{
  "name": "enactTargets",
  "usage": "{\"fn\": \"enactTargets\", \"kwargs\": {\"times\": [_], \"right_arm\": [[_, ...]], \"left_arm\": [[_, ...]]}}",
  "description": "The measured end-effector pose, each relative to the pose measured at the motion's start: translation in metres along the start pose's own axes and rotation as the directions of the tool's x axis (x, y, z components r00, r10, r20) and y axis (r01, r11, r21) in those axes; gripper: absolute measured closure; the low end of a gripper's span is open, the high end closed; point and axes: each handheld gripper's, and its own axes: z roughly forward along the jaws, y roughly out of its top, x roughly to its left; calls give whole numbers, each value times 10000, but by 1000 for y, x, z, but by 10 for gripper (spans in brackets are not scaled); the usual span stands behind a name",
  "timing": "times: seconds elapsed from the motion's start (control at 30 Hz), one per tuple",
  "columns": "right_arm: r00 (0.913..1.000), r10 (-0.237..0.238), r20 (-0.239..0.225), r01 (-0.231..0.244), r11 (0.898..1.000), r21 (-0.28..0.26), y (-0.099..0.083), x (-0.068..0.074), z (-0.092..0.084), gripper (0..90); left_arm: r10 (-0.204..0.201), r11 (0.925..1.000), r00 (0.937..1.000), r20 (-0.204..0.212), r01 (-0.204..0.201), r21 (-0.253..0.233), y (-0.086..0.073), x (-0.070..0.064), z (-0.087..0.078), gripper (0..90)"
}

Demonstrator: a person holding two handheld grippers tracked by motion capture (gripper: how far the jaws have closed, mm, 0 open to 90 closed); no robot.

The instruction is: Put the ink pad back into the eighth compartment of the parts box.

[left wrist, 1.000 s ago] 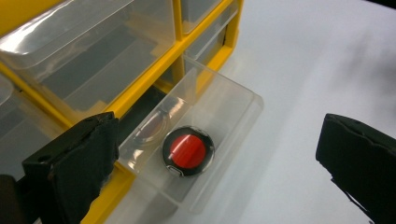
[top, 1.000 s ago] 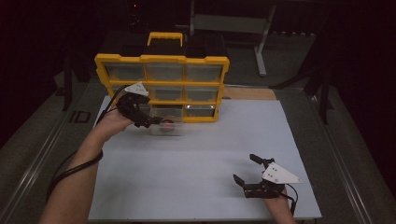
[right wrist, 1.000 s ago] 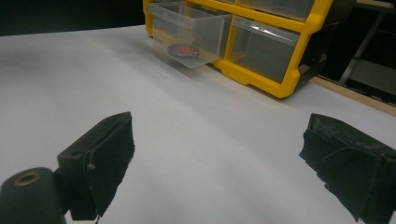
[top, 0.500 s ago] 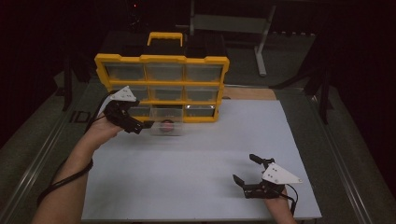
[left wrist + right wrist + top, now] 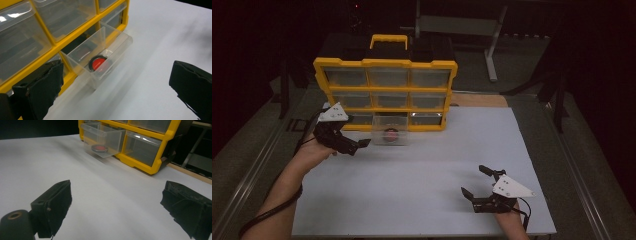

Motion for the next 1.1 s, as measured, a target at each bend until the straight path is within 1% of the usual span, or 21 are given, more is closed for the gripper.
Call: {"fn": "enactTargets", "kwargs": {"times": [0.07, 0.13, 0.2, 0.27, 0.3, 0.37, 0.43, 0.5, 0.57, 0.63, 0.67, 0.73, 0.8, 0.93, 0.97, 1.0, 1.03, 1.1], "right_arm": [[10000, 40, -17, -40, 10000, -16, 0, 0, 0, 88], [10000, 13, -23, -13, 10000, -22, 0, 1, 0, 88], [10000, 31, -10, -31, 10000, -19, 1, 1, 0, 88], [10000, 27, -27, -27, 10000, -22, 1, 1, 0, 88], [10000, 31, -23, -31, 10000, -24, 1, 1, 0, 88], [10000, 13, -6, -14, 10000, -58, 1, 1, -1, 88], [10000, 28, -36, -29, 10000, -93, 1, 1, -1, 88], [10000, 57, -73, -58, 9999, -125, 1, 1, -1, 88], [10000, 23, -61, -23, 9999, -133, 2, 1, -1, 88], [10000, 43, -66, -44, 9999, -142, 2, 2, -1, 88], [10000, 15, -55, -15, 9999, -124, 2, 2, -1, 88], [10000, -12, -62, 11, 9999, -108, 2, 2, -1, 88], [10000, -38, -52, 37, 10000, -60, 2, 3, -1, 88], [10000, -45, -64, 44, 10000, -67, 2, 3, -1, 88], [10000, -18, -69, 17, 10000, -76, 2, 3, -1, 88], [10000, -31, -62, 31, 10000, -65, 2, 3, -1, 88], [9999, -79, -63, 78, 9999, -86, 2, 3, -1, 88], [9999, -30, -106, 29, 10000, -89, 2, 3, -1, 88]], "left_arm": [[22, 10000, 10000, -78, -22, 20, -5, -3, -2, 0], [-29, 10000, 10000, -93, 28, -60, -9, -7, -5, 0], [11, 9999, 9998, -192, -14, -146, -14, -11, -8, 0], [-135, 9992, 9999, -98, 131, -369, -19, -15, -11, 0], [-133, 9991, 9998, -118, 128, -394, -21, -17, -12, 0], [-186, 9988, 9998, 0, 186, -455, -26, -21, -13, 0], [-172, 9984, 9998, -109, 166, -533, -31, -24, -15, 0], [-297, 9973, 9995, -112, 289, -677, -36, -28, -17, 0], [-443, 9960, 9990, 65, 446, -777, -42, -31, -18, 0], [-395, 9969, 9992, 63, 399, -679, -48, -35, -19, 0], [-461, 9966, 9989, 129, 469, -676, -51, -37, -19, 0], [-463, 9970, 9989, 76, 467, -615, -57, -40, -20, 0], [-625, 9955, 9979, 174, 636, -709, -63, -43, -21, 0], [-731, 9941, 9973, 61, 734, -804, -76, -50, -21, 0], [-744, 9934, 9972, -16, 739, -874, -78, -52, -22, 0], [-801, 9920, 9968, 8, 798, -983, -81, -54, -23, 0], [-855, 9912, 9963, -34, 847, -1016, -84, -56, -23, 0], [-859, 9911, 9962, -103, 844, -1028, -89, -59, -23, 0]]}}
